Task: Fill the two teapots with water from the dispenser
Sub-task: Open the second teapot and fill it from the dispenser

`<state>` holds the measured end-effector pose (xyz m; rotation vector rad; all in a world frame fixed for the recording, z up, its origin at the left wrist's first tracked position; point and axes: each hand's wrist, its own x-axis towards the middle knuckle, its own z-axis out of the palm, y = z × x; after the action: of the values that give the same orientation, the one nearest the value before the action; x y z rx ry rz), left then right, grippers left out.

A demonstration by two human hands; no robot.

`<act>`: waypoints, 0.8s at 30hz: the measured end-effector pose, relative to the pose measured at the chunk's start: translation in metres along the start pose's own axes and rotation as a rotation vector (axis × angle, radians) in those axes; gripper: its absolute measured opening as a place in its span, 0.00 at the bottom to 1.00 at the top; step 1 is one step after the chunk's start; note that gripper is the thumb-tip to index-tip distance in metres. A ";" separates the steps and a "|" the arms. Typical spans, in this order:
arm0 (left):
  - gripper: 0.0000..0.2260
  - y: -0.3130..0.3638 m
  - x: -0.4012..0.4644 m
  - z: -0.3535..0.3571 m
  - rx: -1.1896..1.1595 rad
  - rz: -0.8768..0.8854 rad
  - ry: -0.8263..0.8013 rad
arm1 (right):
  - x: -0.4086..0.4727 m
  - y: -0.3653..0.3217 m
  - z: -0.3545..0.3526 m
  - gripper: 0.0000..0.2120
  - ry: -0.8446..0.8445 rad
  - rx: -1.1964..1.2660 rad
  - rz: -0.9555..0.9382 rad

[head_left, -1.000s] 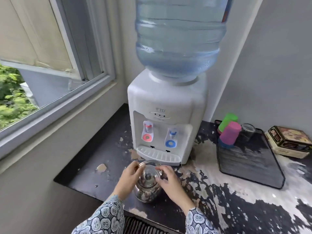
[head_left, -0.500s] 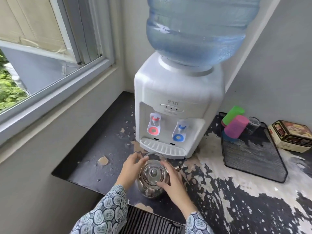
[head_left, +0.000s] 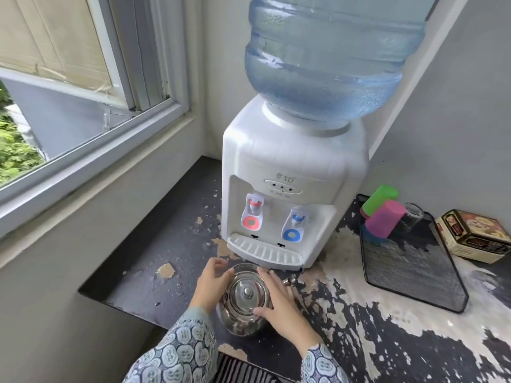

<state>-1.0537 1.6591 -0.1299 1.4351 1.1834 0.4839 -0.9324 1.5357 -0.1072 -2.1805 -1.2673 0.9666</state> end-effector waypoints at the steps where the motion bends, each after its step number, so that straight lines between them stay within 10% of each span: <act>1: 0.11 -0.002 -0.007 0.000 0.028 0.108 -0.002 | 0.000 -0.004 0.002 0.38 0.023 -0.048 -0.017; 6: 0.29 -0.033 -0.041 0.007 0.399 0.474 -0.107 | 0.007 -0.012 0.015 0.27 0.156 -0.156 -0.182; 18: 0.35 -0.028 -0.041 0.013 0.502 0.351 -0.091 | 0.015 -0.003 0.050 0.16 0.532 0.012 -0.197; 24: 0.37 -0.029 -0.036 0.013 0.486 0.348 -0.133 | 0.016 -0.004 0.048 0.21 0.441 -0.060 -0.150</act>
<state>-1.0683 1.6174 -0.1478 2.0782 0.9839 0.3402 -0.9657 1.5526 -0.1415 -2.1469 -1.2295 0.3631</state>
